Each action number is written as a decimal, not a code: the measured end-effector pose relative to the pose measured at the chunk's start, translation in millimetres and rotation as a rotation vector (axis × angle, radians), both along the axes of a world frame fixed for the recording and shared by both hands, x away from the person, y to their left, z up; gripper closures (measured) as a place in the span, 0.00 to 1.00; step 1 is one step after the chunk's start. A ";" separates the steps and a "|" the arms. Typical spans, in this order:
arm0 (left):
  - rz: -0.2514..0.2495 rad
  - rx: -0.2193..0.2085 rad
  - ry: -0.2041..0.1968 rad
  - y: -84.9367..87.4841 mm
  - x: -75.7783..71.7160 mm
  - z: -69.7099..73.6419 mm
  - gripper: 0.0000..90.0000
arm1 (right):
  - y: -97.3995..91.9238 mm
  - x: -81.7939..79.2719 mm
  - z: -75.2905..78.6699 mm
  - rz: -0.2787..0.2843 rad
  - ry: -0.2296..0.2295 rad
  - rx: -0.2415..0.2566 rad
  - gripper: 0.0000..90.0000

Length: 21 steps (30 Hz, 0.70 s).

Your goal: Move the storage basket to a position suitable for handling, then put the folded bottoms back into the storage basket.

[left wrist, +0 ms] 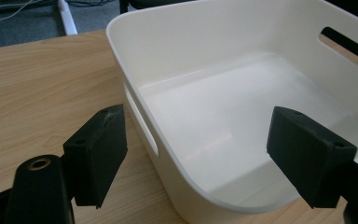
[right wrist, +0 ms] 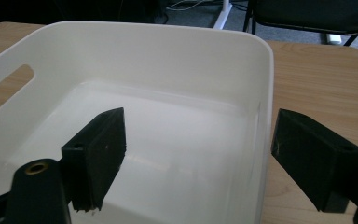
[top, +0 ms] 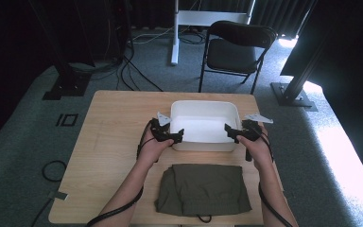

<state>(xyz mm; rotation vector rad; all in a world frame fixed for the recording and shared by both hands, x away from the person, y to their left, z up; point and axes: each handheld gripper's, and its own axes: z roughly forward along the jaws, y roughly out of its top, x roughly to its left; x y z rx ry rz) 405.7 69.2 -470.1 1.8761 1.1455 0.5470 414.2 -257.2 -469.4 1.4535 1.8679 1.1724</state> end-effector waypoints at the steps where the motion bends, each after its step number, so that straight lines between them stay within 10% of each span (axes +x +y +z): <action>1: -0.005 0.008 -0.004 1.8 -1.1 0.4 0.23 | 0.0 -1.0 0.2 0.003 0.000 -0.003 0.20; 21: -0.081 -0.007 -0.002 25.8 -29.2 17.9 0.23 | 2.8 -27.2 14.9 0.052 -0.029 -0.013 0.19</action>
